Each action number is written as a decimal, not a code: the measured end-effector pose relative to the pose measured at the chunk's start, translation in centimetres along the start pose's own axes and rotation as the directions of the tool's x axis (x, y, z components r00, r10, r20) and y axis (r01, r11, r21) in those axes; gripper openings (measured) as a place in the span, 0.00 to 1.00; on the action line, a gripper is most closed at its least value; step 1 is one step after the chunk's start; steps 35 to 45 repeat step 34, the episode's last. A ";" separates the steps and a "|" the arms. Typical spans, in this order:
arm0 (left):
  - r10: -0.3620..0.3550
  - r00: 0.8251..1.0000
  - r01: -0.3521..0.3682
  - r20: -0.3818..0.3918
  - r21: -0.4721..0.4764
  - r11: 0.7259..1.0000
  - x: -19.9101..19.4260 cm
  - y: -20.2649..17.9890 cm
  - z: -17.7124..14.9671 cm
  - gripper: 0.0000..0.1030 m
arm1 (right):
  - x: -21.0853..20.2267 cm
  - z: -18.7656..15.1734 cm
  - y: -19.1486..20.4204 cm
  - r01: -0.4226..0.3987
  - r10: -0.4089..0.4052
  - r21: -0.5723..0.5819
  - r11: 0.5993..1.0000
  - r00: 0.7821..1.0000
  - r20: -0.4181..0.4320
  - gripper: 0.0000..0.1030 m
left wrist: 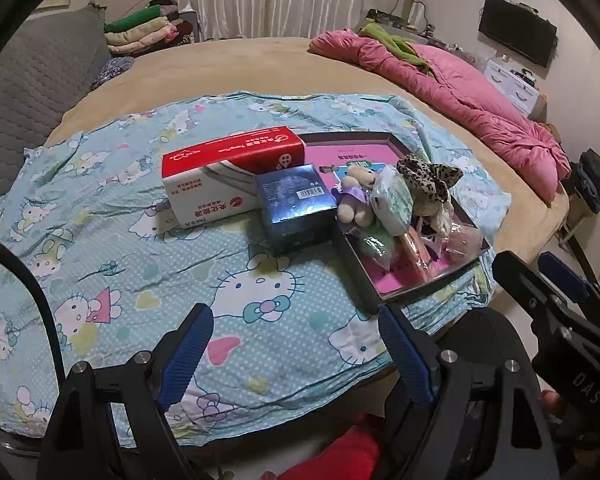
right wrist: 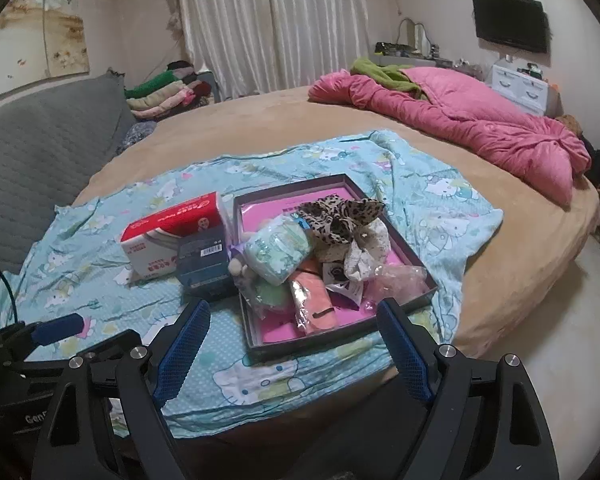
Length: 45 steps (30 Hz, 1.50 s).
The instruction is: Organize soft objects
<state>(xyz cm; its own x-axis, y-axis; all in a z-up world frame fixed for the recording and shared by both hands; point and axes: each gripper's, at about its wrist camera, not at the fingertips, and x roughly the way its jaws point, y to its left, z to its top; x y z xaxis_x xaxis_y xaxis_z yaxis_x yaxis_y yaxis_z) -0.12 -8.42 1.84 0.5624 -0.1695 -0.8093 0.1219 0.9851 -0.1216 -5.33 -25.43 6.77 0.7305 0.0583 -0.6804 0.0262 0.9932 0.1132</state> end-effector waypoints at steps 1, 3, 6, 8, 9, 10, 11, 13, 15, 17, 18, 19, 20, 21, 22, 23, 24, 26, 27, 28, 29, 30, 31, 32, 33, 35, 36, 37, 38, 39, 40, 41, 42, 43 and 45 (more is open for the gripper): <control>0.000 1.000 0.000 -0.001 -0.003 1.000 0.1 0.1 0.0 0.82 | 0.1 0.0 -0.1 0.002 -0.002 0.002 1.000 1.000 -0.003 0.84; 0.002 1.000 -0.002 -0.002 -0.011 1.000 0.2 0.4 -0.1 0.82 | 0.4 -0.1 -0.2 0.002 -0.002 0.008 1.000 1.000 -0.011 0.84; 0.003 1.000 -0.003 -0.008 -0.020 1.000 0.4 0.6 -0.1 0.82 | 0.6 -0.2 -0.2 0.006 -0.006 0.009 1.000 1.000 -0.020 0.84; 0.003 1.000 -0.003 -0.010 -0.020 1.000 0.5 0.6 -0.2 0.82 | 0.7 -0.3 -0.1 0.005 -0.005 0.009 1.000 1.000 -0.022 0.84; 0.002 1.000 -0.003 -0.013 -0.020 1.000 0.5 0.6 -0.2 0.82 | 0.7 -0.3 -0.1 0.006 -0.006 0.009 1.000 1.000 -0.026 0.84; 0.002 1.000 -0.002 -0.014 -0.018 1.000 0.5 0.6 -0.2 0.82 | 0.7 -0.3 -0.1 0.007 -0.007 0.010 1.000 1.000 -0.028 0.84; 0.001 1.000 -0.001 -0.013 -0.017 1.000 0.5 0.6 -0.2 0.82 | 0.7 -0.3 -0.1 0.007 -0.007 0.011 1.000 1.000 -0.029 0.84; 0.002 1.000 -0.002 -0.014 -0.015 1.000 0.5 0.5 -0.3 0.82 | 0.8 -0.3 -0.2 0.007 -0.007 0.012 1.000 0.999 -0.031 0.84; 0.002 1.000 -0.002 -0.012 -0.015 1.000 0.4 0.5 -0.3 0.82 | 0.8 -0.2 -0.2 0.007 -0.007 0.014 1.000 0.999 -0.031 0.84; 0.003 1.000 -0.004 -0.014 -0.016 1.000 0.5 0.5 -0.3 0.82 | 0.8 -0.2 -0.3 0.008 -0.008 0.017 1.000 0.999 -0.031 0.84; 0.004 1.000 -0.004 -0.015 -0.015 1.000 0.5 0.5 -0.3 0.82 | 0.8 -0.2 -0.3 0.006 -0.006 0.018 1.000 1.000 -0.031 0.84; 0.005 1.000 -0.005 -0.017 -0.014 1.000 0.5 0.5 -0.3 0.82 | 0.8 -0.2 -0.4 0.006 -0.005 0.019 1.000 0.999 -0.032 0.84; 0.008 1.000 -0.008 -0.017 -0.013 1.000 0.5 0.5 -0.3 0.82 | 0.8 -0.2 -0.3 0.007 -0.006 0.018 1.000 0.999 -0.032 0.84; 0.011 1.000 -0.011 -0.017 -0.012 1.000 0.5 0.5 -0.3 0.82 | 0.8 -0.2 -0.3 0.004 -0.004 0.016 1.000 0.999 -0.033 0.84; 0.012 1.000 -0.012 -0.018 -0.012 1.000 0.5 0.5 -0.3 0.82 | 0.8 -0.2 -0.3 0.004 -0.004 0.014 1.000 0.999 -0.032 0.84; 0.013 1.000 -0.013 -0.017 -0.012 1.000 0.4 0.5 -0.3 0.82 | 0.7 -0.2 -0.2 0.004 -0.003 0.012 1.000 1.000 -0.031 0.84; 0.014 1.000 -0.015 -0.017 -0.011 1.000 0.4 0.5 -0.3 0.82 | 0.8 -0.2 -0.2 0.001 -0.001 0.009 1.000 1.000 -0.031 0.84; 0.016 1.000 -0.016 -0.021 -0.011 1.000 0.5 0.5 -0.3 0.82 | 0.9 -0.1 0.0 0.003 -0.002 0.007 1.000 0.999 -0.034 0.84; 0.017 1.000 -0.017 -0.023 -0.011 1.000 0.6 0.6 -0.3 0.82 | 0.9 -0.1 0.0 0.001 -0.001 0.009 1.000 0.999 -0.033 0.84; 0.017 1.000 -0.017 -0.025 -0.011 1.000 0.7 0.6 -0.3 0.82 | 0.9 -0.2 0.1 0.002 -0.001 0.010 1.000 1.000 -0.031 0.84; 0.017 1.000 -0.017 -0.026 -0.010 1.000 0.7 0.6 -0.4 0.82 | 1.0 -0.2 0.0 0.004 -0.004 0.013 1.000 0.999 -0.033 0.84; 0.019 0.999 -0.019 -0.028 -0.005 1.000 0.8 0.5 -0.4 0.82 | 1.1 -0.3 0.1 0.005 -0.005 0.013 1.000 0.999 -0.033 0.84; 0.018 0.999 -0.019 -0.030 -0.002 1.000 0.9 0.5 -0.5 0.82 | 1.2 -0.3 0.2 0.008 -0.008 0.011 1.000 0.999 -0.034 0.84; 0.017 0.999 -0.017 -0.031 -0.001 1.000 1.0 0.5 -0.5 0.82 | 1.3 -0.3 0.1 0.010 -0.010 0.010 1.000 0.999 -0.035 0.84; 0.018 0.999 -0.018 -0.031 -0.004 1.000 1.0 0.6 -0.6 0.82 | 1.4 -0.3 0.1 0.010 -0.009 0.010 1.000 0.999 -0.035 0.84; 0.021 0.999 -0.021 -0.030 -0.006 1.000 1.1 0.6 -0.6 0.82 | 1.5 -0.3 0.1 0.007 -0.007 0.011 1.000 0.999 -0.034 0.84; 0.021 0.999 -0.021 -0.030 -0.006 1.000 1.1 0.6 -0.6 0.82 | 1.5 -0.3 0.1 0.007 -0.007 0.011 1.000 0.999 -0.034 0.84; 0.021 0.999 -0.021 -0.030 -0.006 1.000 1.1 0.6 -0.6 0.82 | 1.5 -0.3 0.1 0.007 -0.007 0.011 1.000 0.999 -0.034 0.84; 0.021 0.999 -0.021 -0.030 -0.006 1.000 1.1 0.6 -0.6 0.82 | 1.5 -0.3 0.1 0.007 -0.007 0.011 1.000 0.999 -0.034 0.84; 0.021 0.999 -0.021 -0.030 -0.006 1.000 1.1 0.6 -0.6 0.82 | 1.5 -0.3 0.1 0.007 -0.007 0.011 1.000 0.999 -0.034 0.84; 0.021 0.999 -0.021 -0.030 -0.006 1.000 1.1 0.6 -0.6 0.82 | 1.5 -0.3 0.1 0.007 -0.007 0.011 1.000 0.999 -0.034 0.84; 0.021 0.999 -0.021 -0.030 -0.006 1.000 1.1 0.6 -0.6 0.82 | 1.5 -0.3 0.1 0.007 -0.007 0.011 1.000 0.999 -0.034 0.84; 0.021 0.999 -0.021 -0.030 -0.006 1.000 1.1 0.6 -0.6 0.82 | 1.5 -0.3 0.1 0.007 -0.007 0.011 1.000 0.999 -0.034 0.84; 0.021 0.999 -0.021 -0.030 -0.006 1.000 1.1 0.6 -0.6 0.82 | 1.5 -0.3 0.1 0.007 -0.007 0.011 1.000 0.999 -0.034 0.84; 0.021 0.999 -0.021 -0.030 -0.006 1.000 1.1 0.6 -0.6 0.82 | 1.5 -0.3 0.1 0.007 -0.007 0.011 1.000 0.999 -0.034 0.84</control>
